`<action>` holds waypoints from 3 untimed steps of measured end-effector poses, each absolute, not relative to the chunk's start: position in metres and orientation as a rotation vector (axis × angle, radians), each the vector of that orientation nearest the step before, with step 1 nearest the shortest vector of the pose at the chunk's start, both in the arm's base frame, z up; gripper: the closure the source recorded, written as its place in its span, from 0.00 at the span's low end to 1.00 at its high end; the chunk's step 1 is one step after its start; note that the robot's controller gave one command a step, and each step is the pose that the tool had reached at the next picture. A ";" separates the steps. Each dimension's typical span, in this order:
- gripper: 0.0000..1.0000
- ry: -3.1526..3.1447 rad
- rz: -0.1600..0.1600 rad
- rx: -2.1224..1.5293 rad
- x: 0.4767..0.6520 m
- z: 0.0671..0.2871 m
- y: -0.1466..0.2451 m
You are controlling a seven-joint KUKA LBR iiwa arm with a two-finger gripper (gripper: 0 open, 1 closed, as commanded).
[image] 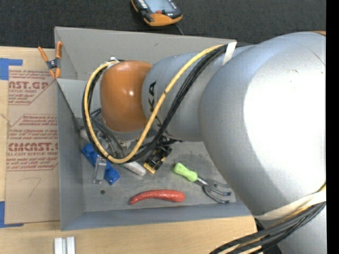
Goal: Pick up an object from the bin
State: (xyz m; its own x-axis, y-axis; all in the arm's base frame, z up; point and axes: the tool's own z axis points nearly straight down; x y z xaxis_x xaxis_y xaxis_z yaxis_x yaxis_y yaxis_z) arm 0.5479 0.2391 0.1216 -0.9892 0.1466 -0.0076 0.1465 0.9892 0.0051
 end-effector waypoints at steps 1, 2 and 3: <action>0.00 3.090 0.005 0.586 0.533 0.099 0.240; 0.00 3.061 0.008 0.695 0.536 0.069 0.241; 1.00 3.033 0.008 0.833 0.513 0.069 0.237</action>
Offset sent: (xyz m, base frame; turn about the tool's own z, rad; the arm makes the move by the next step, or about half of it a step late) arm -0.0115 0.0015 -0.0516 0.3002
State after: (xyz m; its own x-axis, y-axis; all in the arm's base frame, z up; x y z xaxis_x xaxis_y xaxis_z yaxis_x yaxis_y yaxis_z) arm 0.5134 0.2369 0.0689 -0.8596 0.5109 0.0045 0.5109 0.8596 0.0037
